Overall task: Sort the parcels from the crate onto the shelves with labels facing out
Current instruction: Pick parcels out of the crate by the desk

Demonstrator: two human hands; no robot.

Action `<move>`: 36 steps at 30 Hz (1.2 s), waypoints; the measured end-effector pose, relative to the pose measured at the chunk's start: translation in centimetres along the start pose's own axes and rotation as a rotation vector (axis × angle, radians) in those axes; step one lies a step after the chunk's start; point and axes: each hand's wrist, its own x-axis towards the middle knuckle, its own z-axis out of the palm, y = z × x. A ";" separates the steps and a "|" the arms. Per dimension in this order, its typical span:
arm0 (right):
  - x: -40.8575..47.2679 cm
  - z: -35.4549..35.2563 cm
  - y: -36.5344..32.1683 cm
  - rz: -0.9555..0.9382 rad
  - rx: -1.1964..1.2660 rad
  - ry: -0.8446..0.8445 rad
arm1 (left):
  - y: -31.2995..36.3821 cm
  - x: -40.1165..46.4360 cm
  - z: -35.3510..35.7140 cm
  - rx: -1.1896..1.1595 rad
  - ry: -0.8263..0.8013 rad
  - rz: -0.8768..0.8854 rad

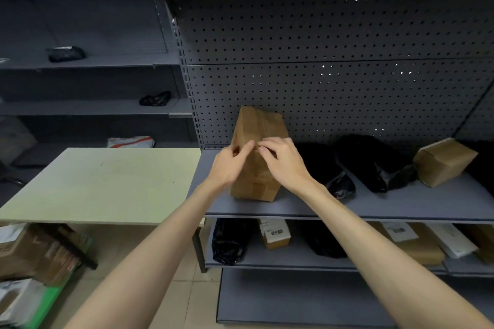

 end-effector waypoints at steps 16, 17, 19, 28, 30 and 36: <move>-1.7 3.0 5.8 0.779 0.572 -0.081 | -3.0 -0.9 -3.0 -0.394 -0.004 -0.031; -1.8 3.3 5.9 0.791 0.592 -0.091 | -3.0 -1.0 -3.4 -0.428 0.007 -0.051; -1.8 3.6 5.9 0.805 0.628 -0.103 | -3.4 -0.9 -4.0 -0.493 0.022 -0.092; -1.6 3.7 5.3 0.783 0.834 -0.064 | -5.5 -1.2 -4.9 -0.714 0.035 -0.198; -1.8 3.3 5.1 0.761 0.830 -0.023 | -6.1 -1.4 -4.6 -0.740 0.024 -0.208; -2.0 3.3 5.9 0.658 0.674 0.066 | -6.6 -0.9 -3.6 -0.402 0.032 -0.219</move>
